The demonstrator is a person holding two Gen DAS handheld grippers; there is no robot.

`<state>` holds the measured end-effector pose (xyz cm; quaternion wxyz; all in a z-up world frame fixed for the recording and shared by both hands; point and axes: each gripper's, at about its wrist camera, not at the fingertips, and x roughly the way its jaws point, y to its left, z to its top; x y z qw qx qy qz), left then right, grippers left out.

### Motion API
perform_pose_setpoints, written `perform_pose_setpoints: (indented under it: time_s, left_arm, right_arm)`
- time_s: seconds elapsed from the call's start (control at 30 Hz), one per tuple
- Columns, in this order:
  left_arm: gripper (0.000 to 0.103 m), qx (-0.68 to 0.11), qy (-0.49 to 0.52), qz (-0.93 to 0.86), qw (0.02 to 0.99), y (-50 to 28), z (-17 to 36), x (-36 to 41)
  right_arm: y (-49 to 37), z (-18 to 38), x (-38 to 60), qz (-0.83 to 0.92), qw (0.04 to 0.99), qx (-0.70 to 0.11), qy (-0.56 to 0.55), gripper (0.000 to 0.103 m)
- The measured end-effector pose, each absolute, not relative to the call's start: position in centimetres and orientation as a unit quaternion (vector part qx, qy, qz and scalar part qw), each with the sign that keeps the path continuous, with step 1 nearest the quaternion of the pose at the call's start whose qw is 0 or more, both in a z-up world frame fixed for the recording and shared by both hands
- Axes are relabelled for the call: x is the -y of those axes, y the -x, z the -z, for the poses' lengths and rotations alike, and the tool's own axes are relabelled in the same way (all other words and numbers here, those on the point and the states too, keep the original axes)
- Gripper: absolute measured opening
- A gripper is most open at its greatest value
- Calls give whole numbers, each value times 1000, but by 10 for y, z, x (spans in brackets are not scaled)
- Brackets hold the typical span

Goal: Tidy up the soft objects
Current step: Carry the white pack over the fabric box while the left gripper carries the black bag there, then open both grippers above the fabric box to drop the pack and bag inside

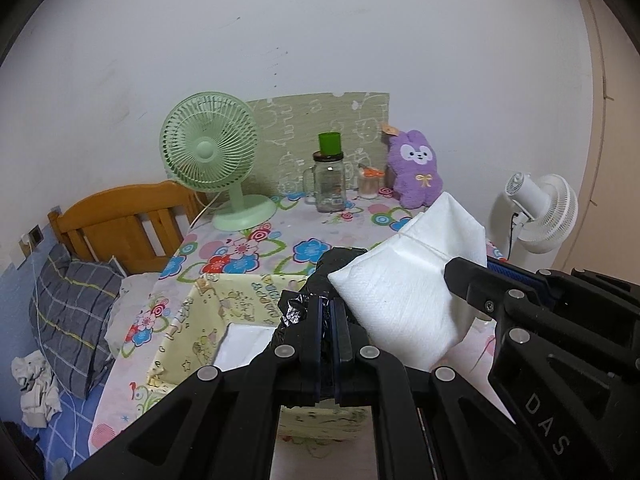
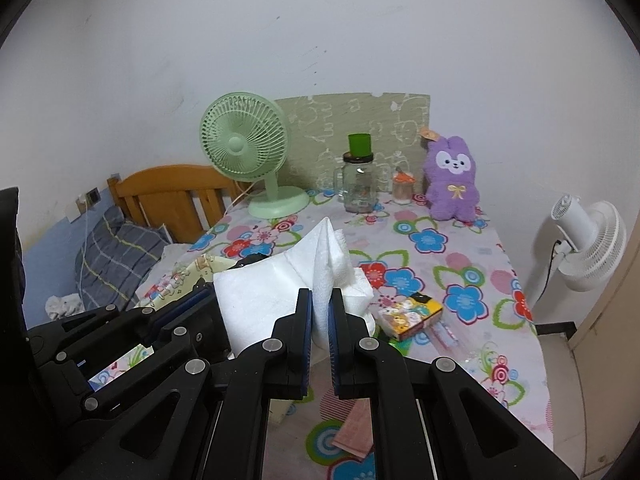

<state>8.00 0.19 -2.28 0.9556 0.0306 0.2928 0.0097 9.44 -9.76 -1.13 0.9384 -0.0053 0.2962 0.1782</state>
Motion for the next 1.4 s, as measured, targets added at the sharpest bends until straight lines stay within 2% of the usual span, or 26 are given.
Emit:
perform_pose_setpoints:
  time_s: [1.03, 1.13, 1.27, 1.4]
  left_arm:
    - [2, -347, -3, -64, 936, -130, 69, -80]
    - [11, -354, 0, -71, 933, -134, 75, -83]
    - [31, -360, 0, -79, 930, -137, 80, -87]
    - [41, -366, 5, -81, 927, -138, 82, -91]
  right_arm:
    - [-155, 57, 9, -230, 905, -356, 27, 10]
    - [-160, 63, 5, -229, 902, -364, 29, 10]
    - [-166, 70, 3, -224, 900, -373, 30, 10]
    - [-171, 75, 4, -224, 896, -382, 27, 10]
